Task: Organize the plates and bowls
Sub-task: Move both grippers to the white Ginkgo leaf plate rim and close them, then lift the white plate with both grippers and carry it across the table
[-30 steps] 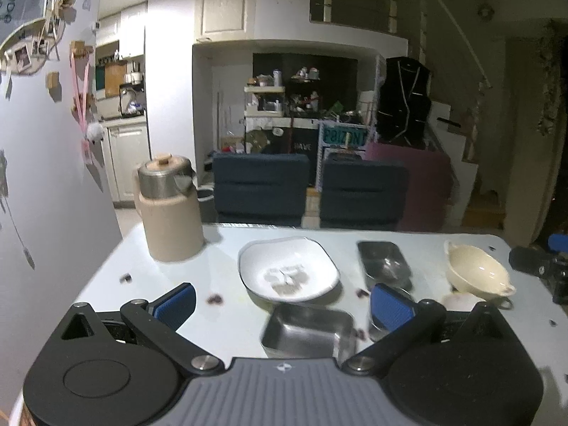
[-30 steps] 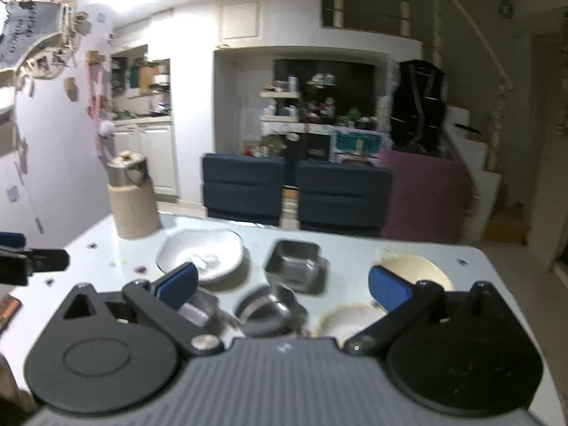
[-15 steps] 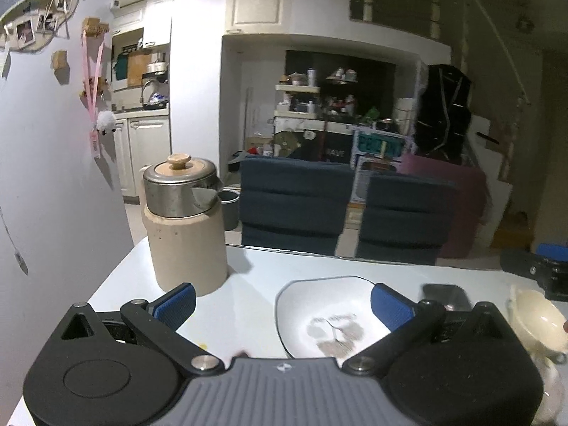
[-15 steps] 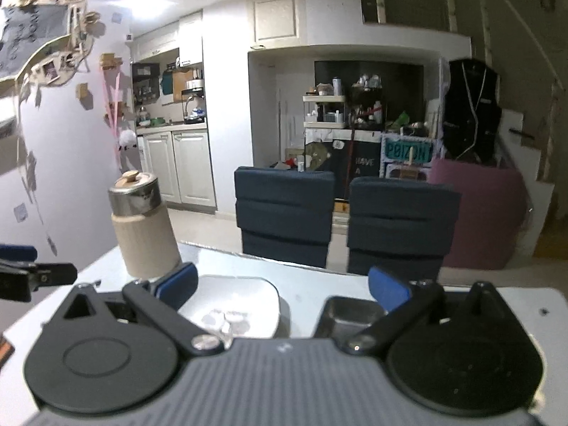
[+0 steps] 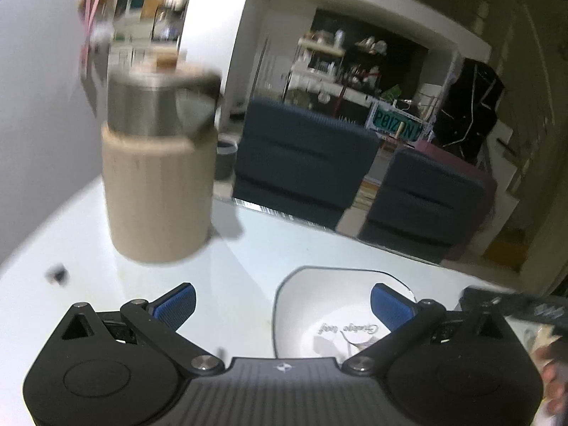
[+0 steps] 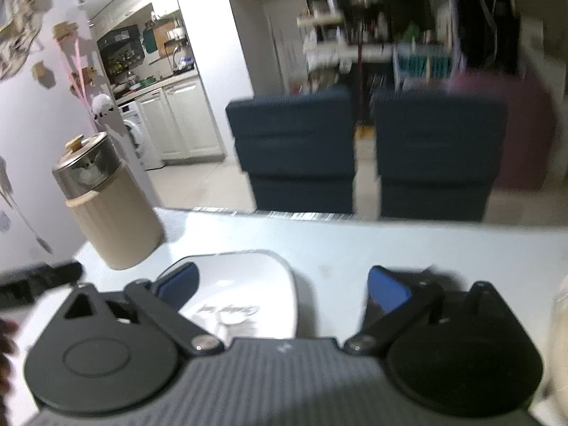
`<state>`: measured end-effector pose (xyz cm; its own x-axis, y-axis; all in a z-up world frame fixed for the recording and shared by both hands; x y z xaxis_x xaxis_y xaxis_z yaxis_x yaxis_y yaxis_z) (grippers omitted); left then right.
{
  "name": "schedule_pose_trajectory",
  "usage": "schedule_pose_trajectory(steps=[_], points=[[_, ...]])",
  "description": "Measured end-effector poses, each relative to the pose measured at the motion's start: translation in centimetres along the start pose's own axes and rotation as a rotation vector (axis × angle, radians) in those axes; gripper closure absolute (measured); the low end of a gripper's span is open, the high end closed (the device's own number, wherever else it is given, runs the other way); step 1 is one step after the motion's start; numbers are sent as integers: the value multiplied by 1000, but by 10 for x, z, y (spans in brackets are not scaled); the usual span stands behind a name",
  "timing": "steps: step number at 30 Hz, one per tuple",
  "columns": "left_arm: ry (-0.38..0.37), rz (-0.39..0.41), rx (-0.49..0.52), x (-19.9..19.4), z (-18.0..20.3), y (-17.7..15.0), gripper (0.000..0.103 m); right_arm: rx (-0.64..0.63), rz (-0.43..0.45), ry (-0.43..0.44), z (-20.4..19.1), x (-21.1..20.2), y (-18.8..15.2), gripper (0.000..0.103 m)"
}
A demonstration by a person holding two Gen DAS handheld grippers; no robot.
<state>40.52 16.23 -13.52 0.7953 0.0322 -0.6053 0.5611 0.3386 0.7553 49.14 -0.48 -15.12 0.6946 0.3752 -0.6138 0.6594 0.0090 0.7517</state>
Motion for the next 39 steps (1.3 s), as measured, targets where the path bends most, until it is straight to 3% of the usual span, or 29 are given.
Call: schedule_pose_trajectory(steps=[1,3,4,8,11,16,18,20,25,27,34,39], points=[[-12,-15,-35,7,-4,-2,5,11,-18,4,0,9,0,20],[-38,-52,-92,20,-13,-8,15,47,-62,-2,5,26,-7,32],[-47,-73,-109,25,-16,-10,25,58,-85,7,6,33,-10,37],[-63,-138,-173,47,-30,-22,45,75,-158,-2,9,58,-22,50],[-89,-170,-197,58,-32,-28,51,47,-198,-50,11,69,-31,54],[-112,-206,-188,75,-28,-33,58,43,-227,-19,10,84,-41,78],[-125,-217,-185,79,-27,-37,64,39,-228,-10,9,92,-49,80],[-132,-229,-183,82,-26,-41,78,48,-232,16,10,93,-49,80],[-145,-260,-210,89,-27,-50,86,24,-231,32,9,89,-43,81],[-170,-255,-206,88,-25,-50,96,29,-237,36,9,88,-44,81],[-190,-230,-264,87,-31,-50,95,33,-218,60,9,78,-46,88],[-219,-178,-241,67,-21,-27,95,29,-170,69,3,61,-32,90]])
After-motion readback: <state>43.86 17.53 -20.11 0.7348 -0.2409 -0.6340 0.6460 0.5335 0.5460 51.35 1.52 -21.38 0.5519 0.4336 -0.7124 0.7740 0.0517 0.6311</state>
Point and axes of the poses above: each gripper's, at about its wrist camera, not at the fingertips, and x roughly the way its jaws point, z to its right, y to its top, the point moved 9 cm from there along x, roughly the way its jaws point, and after that the axes turned 1 degree about y, right-handed, at the moved point
